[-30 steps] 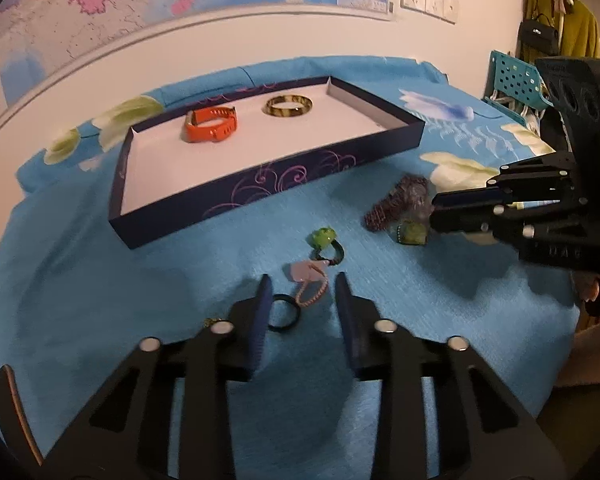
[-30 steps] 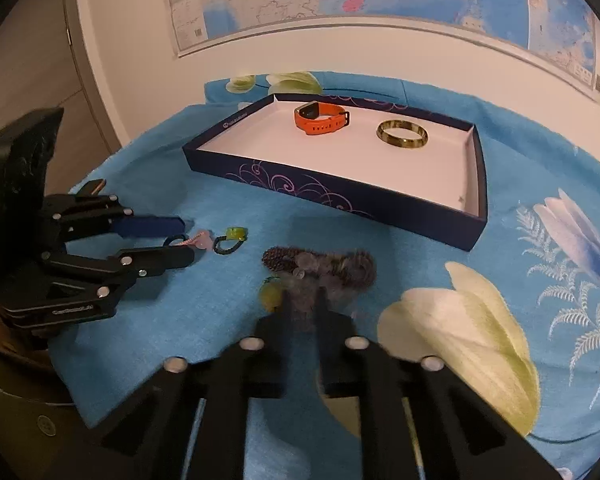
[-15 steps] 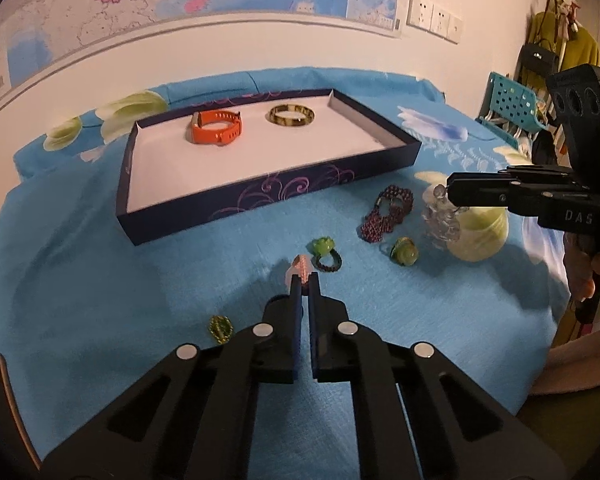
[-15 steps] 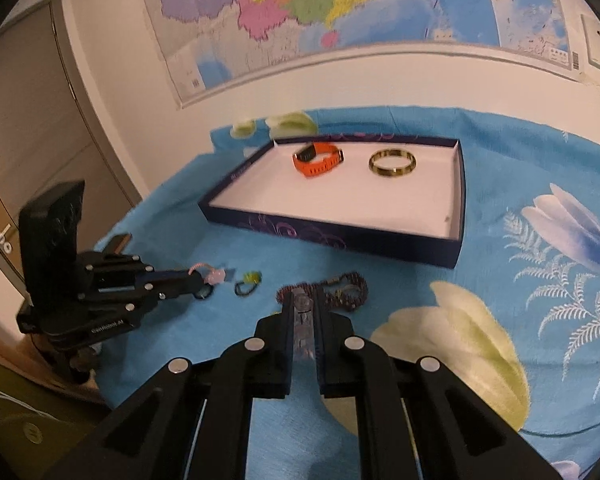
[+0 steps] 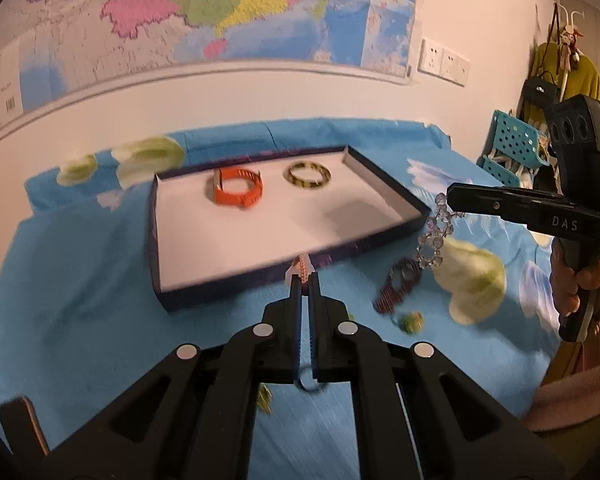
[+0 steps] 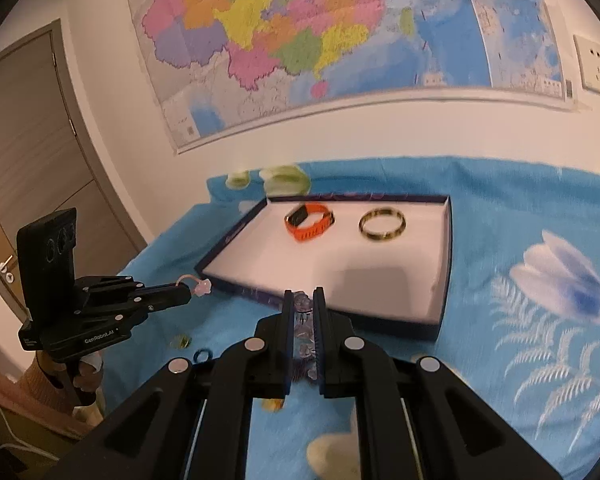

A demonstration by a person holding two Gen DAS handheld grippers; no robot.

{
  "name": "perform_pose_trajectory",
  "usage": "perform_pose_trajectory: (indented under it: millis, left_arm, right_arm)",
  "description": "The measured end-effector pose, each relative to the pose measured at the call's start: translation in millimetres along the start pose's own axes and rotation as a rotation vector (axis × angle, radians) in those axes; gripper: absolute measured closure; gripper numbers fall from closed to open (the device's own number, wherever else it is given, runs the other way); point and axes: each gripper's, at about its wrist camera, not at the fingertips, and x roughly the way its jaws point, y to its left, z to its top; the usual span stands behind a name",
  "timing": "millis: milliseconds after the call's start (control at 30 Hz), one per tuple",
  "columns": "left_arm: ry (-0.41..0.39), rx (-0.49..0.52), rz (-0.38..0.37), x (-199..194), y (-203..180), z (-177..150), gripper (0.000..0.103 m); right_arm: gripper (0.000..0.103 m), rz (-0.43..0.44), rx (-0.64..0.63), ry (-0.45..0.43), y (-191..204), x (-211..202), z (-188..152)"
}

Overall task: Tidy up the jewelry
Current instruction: 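Grasp the pink charm with the left gripper while the right grasps the clear bead bracelet, then carry both into the tray and open both grippers beside the bangle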

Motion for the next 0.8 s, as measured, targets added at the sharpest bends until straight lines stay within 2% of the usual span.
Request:
perform_pose_trajectory:
  millis: [400,800]
  left_arm:
    - [0.001,-0.025,0.036,35,23,38,0.099]
    - [0.035,-0.028,0.059,73,34,57,0.099]
  right_arm:
    - [0.095,-0.011,-0.021,-0.036,-12,28,42]
    - [0.095,-0.010,0.019,0.006,-27,78,65]
